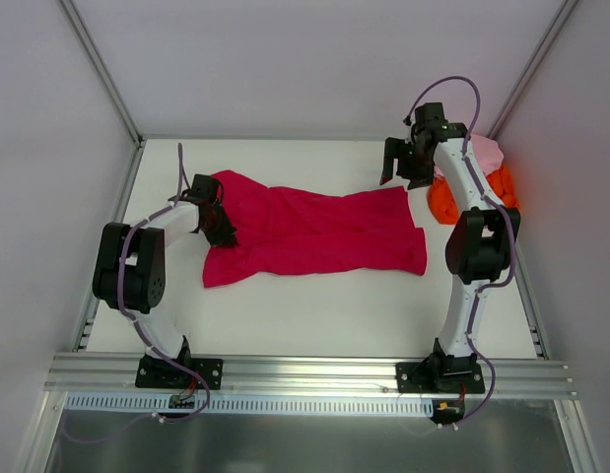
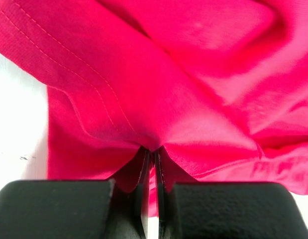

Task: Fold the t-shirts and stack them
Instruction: Fold the flattened tshirt in 1/3 of the way

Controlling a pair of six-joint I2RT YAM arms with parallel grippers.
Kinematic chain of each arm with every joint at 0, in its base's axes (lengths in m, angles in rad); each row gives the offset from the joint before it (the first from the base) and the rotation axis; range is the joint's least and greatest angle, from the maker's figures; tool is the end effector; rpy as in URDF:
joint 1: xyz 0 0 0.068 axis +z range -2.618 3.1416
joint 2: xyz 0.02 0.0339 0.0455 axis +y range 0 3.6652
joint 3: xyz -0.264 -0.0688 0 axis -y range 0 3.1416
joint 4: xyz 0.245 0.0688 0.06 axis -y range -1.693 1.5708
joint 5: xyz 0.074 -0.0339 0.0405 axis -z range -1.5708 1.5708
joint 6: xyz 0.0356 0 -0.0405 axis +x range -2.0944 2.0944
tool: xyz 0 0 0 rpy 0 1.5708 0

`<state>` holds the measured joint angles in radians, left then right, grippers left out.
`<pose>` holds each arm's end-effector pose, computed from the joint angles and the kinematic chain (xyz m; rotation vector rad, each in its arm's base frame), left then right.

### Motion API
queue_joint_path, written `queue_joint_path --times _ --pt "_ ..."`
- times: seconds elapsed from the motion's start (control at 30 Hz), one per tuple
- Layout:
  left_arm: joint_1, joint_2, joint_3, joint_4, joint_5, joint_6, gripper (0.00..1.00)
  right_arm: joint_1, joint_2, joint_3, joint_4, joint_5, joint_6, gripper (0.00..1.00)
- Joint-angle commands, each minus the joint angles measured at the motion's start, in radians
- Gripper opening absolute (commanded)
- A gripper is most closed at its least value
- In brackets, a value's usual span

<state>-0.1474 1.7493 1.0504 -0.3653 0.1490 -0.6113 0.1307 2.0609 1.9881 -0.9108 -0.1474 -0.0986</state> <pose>0.3415 -0.0560 0.1661 -0.5679 2.6307 -0.4445 0.4489 0.0643 0.2975 -0.3483 2.5267 0.2006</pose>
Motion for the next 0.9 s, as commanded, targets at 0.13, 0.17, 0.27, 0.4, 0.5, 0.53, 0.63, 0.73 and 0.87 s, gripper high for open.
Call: queue_joint_path --times 0.13,0.17,0.27,0.4,0.5,0.53,0.63,0.73,0.87 --pt "-0.017 -0.141 0.068 0.006 0.015 0.024 0.00 0.010 -0.062 -0.017 0.003 -0.026 -0.016 0.83" --pt "-0.015 -0.146 0.080 -0.010 0.015 0.025 0.00 0.014 -0.062 -0.017 0.003 -0.027 -0.018 0.83" --pt "-0.017 -0.152 0.121 -0.049 0.001 0.033 0.00 0.015 -0.061 -0.014 0.001 -0.030 -0.019 0.83" --pt "-0.017 -0.143 0.140 -0.066 -0.019 0.028 0.00 0.015 -0.064 -0.012 -0.002 -0.031 -0.020 0.83" --pt "-0.015 -0.116 0.158 -0.075 -0.014 0.025 0.00 0.017 -0.065 -0.012 -0.003 -0.034 -0.021 0.83" --pt "-0.017 -0.105 0.164 -0.075 -0.009 0.027 0.01 0.017 -0.065 -0.012 -0.005 -0.032 -0.024 0.83" --pt "-0.015 -0.096 0.165 -0.075 -0.006 0.035 0.02 0.017 -0.070 -0.015 -0.005 -0.027 -0.026 0.83" --pt "-0.017 -0.068 0.183 -0.089 -0.009 0.041 0.05 0.015 -0.070 -0.015 -0.005 -0.032 -0.026 0.83" --pt "-0.017 -0.054 0.204 -0.087 0.009 0.048 0.40 0.018 -0.071 -0.021 -0.005 -0.037 -0.027 0.83"
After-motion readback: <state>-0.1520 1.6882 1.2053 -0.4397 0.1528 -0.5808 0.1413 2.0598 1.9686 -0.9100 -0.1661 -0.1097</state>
